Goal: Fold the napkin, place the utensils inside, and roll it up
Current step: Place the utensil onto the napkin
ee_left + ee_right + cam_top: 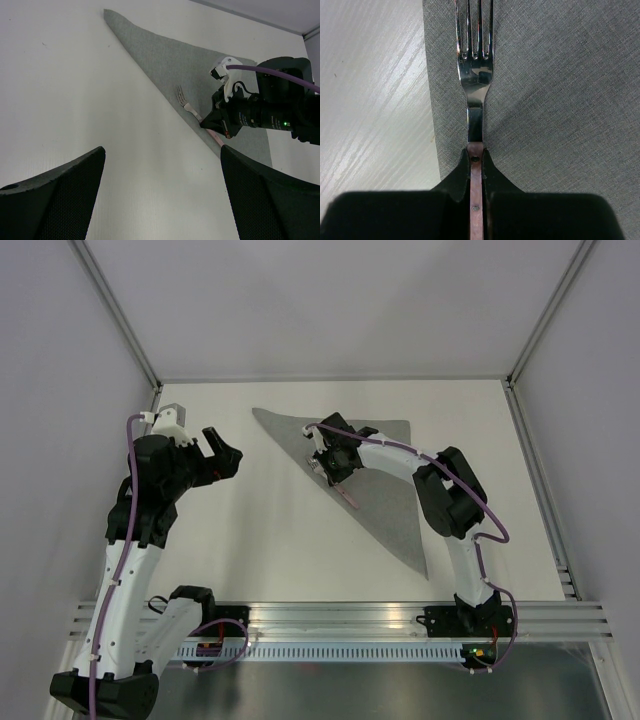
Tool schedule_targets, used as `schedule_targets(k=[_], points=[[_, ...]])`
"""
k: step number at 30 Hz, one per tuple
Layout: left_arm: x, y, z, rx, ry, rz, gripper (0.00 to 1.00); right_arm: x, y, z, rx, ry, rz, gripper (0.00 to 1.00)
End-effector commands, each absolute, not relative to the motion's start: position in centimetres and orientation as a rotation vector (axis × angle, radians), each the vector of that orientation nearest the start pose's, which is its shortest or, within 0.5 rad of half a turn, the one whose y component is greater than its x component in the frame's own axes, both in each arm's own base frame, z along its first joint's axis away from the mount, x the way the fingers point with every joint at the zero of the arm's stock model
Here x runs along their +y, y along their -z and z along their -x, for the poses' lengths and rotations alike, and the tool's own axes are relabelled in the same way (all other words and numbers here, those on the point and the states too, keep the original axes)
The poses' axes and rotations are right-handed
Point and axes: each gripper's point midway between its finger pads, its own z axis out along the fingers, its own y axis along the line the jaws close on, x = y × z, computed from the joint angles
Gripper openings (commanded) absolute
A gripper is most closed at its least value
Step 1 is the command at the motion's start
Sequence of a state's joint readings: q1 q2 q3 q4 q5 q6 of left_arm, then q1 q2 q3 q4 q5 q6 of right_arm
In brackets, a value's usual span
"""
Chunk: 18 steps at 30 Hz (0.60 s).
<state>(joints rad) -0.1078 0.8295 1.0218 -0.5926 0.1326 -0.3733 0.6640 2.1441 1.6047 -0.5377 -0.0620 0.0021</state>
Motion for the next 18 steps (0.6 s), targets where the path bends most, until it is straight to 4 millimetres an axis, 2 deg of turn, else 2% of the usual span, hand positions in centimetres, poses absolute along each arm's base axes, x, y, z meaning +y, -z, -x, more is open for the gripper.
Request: schedule_targets(k=[1,2,5,6,10,15,18], points=[[-6.8,-28.8,-27.7,1.968,0.441,0.169,1.00,31.2,-2.7,-38.5,2.496,-0.265,0.908,0.00],[-6.8,-28.8,-27.7,1.969,0.440,0.167,1.00,31.1,-2.7,-38.5,2.496,-0.265,0.908,0.01],[-6.8,-28.7,-27.7,1.971,0.443,0.166,1.00,31.1,-3.0,-38.4,2.493,-0.266,0.912,0.13],[-6.8,-28.6,-27.7,1.973,0.444,0.165,1.00,31.1,-3.1,-38.4,2.492,-0.266,0.909,0.21],[-6.9,-28.5,-27.8,1.978,0.449,0.162,1.00,31.2,-4.2,-38.6,2.472,-0.270,0.911,0.34],[-7.1,-28.7,-27.8,1.976,0.462,0.160,1.00,31.6,-6.9,-38.6,2.436,-0.311,0.905,0.45],[-7.7,-29.0,-27.7,1.966,0.499,0.137,1.00,31.5,-9.8,-38.8,2.392,-0.321,0.892,0.49]])
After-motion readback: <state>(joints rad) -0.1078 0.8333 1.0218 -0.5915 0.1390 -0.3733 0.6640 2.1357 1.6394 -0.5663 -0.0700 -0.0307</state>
